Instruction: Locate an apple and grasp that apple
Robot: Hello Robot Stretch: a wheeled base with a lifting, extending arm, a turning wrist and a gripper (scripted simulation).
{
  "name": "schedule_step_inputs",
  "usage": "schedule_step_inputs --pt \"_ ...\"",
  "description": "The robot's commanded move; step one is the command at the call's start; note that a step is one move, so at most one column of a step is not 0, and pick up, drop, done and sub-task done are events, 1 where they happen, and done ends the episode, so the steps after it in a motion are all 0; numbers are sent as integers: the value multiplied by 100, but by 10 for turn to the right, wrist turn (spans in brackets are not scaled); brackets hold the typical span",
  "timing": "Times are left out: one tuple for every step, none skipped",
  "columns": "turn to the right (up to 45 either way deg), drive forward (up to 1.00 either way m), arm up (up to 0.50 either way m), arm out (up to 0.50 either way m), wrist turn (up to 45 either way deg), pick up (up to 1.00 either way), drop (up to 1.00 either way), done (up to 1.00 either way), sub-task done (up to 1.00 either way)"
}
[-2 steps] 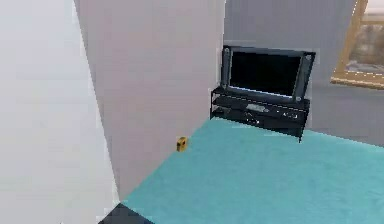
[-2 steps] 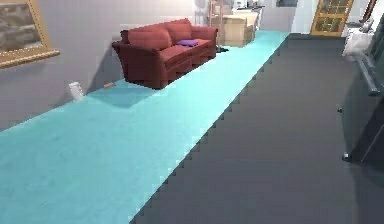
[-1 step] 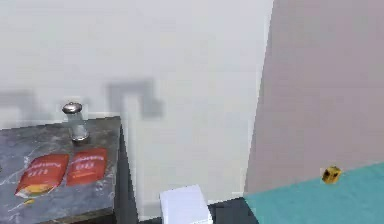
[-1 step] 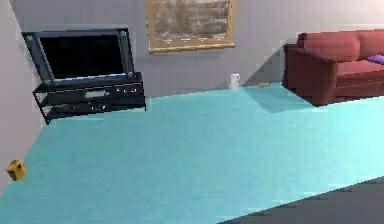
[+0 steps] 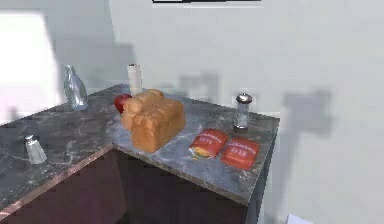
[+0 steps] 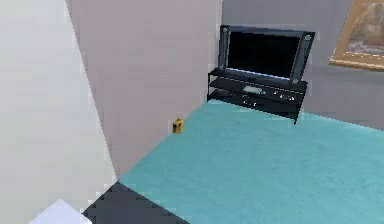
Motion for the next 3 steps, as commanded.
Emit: schedule_step_inputs --pt "-240 0 0 0 0 0 0 0 0" --pt "0 40 0 0 0 0 0 0 0" --pt "-450 0 0 0 0 0 0 0 0"
